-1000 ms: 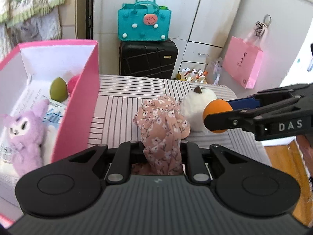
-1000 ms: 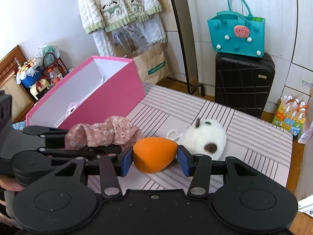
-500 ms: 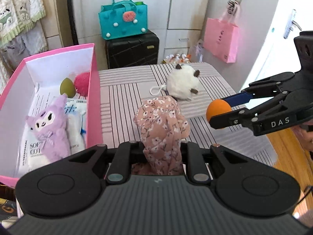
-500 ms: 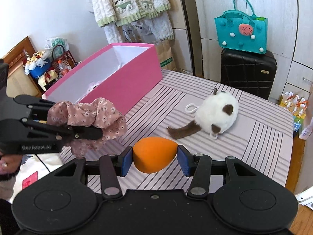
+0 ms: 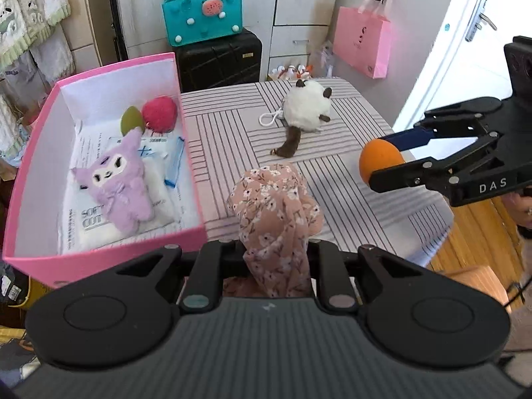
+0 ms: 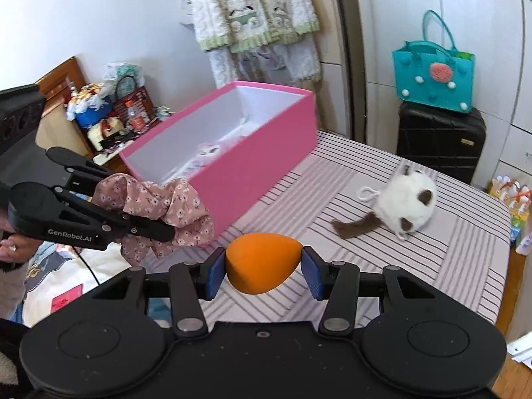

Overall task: Organize soft objects
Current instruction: 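Lift and carry the sponge with the right gripper while the left gripper carries the scrunchie over the box, then open the left gripper to drop the scrunchie while the right gripper drops the sponge into the box, then move the right gripper back toward the white cat plush on the table, then grasp the white cat plush with the right gripper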

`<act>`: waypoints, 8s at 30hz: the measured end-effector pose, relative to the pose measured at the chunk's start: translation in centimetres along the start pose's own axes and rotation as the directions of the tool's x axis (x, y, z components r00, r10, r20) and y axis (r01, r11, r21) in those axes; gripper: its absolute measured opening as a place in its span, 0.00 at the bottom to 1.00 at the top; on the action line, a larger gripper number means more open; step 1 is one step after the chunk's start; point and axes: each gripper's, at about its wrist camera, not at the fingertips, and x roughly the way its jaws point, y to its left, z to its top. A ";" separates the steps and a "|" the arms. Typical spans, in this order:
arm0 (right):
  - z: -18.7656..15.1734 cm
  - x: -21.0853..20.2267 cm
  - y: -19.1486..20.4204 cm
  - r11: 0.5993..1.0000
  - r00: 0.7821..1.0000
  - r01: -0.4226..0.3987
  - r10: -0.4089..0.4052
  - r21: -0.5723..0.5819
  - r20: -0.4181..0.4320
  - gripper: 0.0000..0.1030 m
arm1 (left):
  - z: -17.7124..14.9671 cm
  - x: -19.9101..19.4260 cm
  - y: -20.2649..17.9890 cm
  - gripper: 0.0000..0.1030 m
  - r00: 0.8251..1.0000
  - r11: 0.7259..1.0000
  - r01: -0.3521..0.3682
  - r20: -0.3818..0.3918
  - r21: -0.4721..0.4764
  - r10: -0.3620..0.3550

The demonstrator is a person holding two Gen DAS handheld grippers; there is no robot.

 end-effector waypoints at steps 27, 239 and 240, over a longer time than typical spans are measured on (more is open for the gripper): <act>8.1 3.7 8.3 0.960 0.967 -0.155 0.195 -0.234 0.161 0.53 | 2.8 -6.2 11.4 0.19 0.987 0.992 -0.099 0.120 -0.082 0.109; -2.8 5.5 -4.1 0.989 0.981 0.143 -0.148 0.047 0.124 0.66 | 4.7 10.7 -5.4 0.53 0.987 0.983 0.129 0.113 -0.131 -0.115; -2.8 5.1 -3.6 0.989 0.983 0.136 -0.141 0.050 0.121 0.66 | 4.4 10.1 -5.3 0.53 0.986 0.982 0.138 0.113 -0.131 -0.124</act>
